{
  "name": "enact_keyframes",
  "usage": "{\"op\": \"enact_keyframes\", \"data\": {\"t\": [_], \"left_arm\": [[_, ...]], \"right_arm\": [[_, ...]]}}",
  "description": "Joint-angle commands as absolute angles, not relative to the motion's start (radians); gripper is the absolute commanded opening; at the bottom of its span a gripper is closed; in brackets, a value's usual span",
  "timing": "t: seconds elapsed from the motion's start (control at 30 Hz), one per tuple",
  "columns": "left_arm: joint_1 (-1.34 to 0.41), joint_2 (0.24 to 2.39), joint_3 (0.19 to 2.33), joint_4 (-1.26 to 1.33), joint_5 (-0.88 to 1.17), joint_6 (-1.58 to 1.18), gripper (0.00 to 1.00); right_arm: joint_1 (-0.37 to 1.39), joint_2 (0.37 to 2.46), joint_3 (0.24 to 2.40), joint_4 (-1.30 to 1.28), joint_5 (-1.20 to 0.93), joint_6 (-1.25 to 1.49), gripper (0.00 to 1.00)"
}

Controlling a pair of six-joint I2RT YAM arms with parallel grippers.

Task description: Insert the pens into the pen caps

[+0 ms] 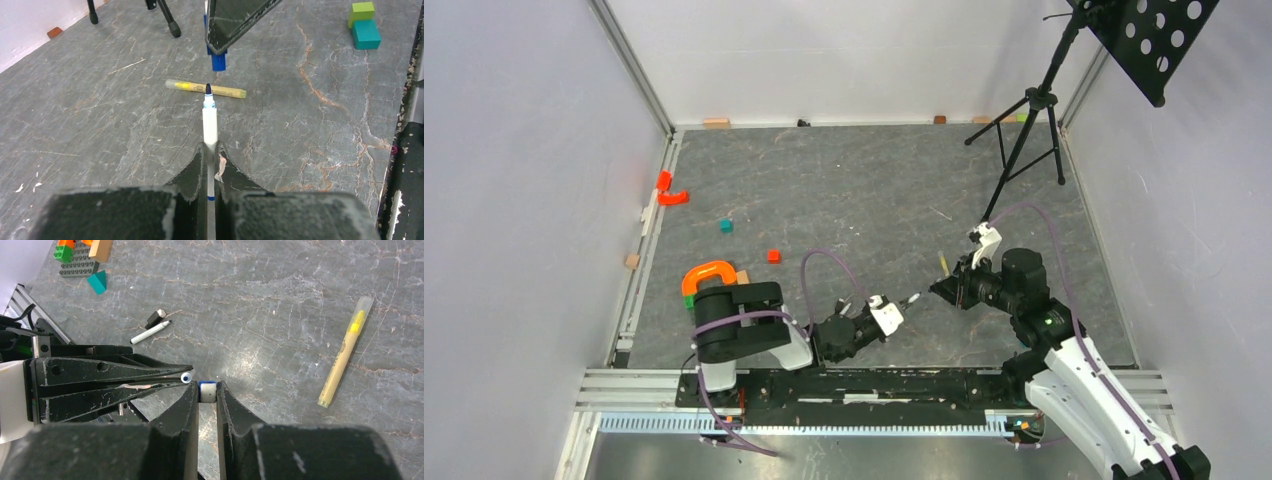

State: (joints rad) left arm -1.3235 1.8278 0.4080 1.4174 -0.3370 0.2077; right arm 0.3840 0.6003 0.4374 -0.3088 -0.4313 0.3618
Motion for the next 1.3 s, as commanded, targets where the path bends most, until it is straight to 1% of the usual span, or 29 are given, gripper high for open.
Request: {"op": "enact_keyframes", "data": {"t": [0.0, 0.37, 0.53, 0.73, 1.0, 1.27], "left_arm": [[-1.319, 1.88, 0.457, 1.557, -0.317, 0.202, 0.02], [-1.302, 1.955, 0.489, 1.555, -0.301, 0.17, 0.02], [-1.297, 1.975, 0.496, 1.555, -0.301, 0.16, 0.02], [-1.289, 2.004, 0.51, 1.556, -0.299, 0.149, 0.02], [-1.276, 2.052, 0.53, 1.556, -0.301, 0.142, 0.02], [-1.272, 2.036, 0.521, 1.556, -0.289, 0.149, 0.02]], "right_arm": [[0.382, 0.6, 0.417, -0.268, -0.416, 0.373, 0.0], [0.383, 0.585, 0.403, -0.243, -0.329, 0.374, 0.0], [0.382, 0.576, 0.406, -0.221, -0.331, 0.39, 0.0], [0.381, 0.604, 0.356, -0.175, -0.376, 0.414, 0.0], [0.381, 0.616, 0.348, -0.168, -0.355, 0.404, 0.0], [0.381, 0.628, 0.331, -0.133, -0.353, 0.417, 0.0]]}}
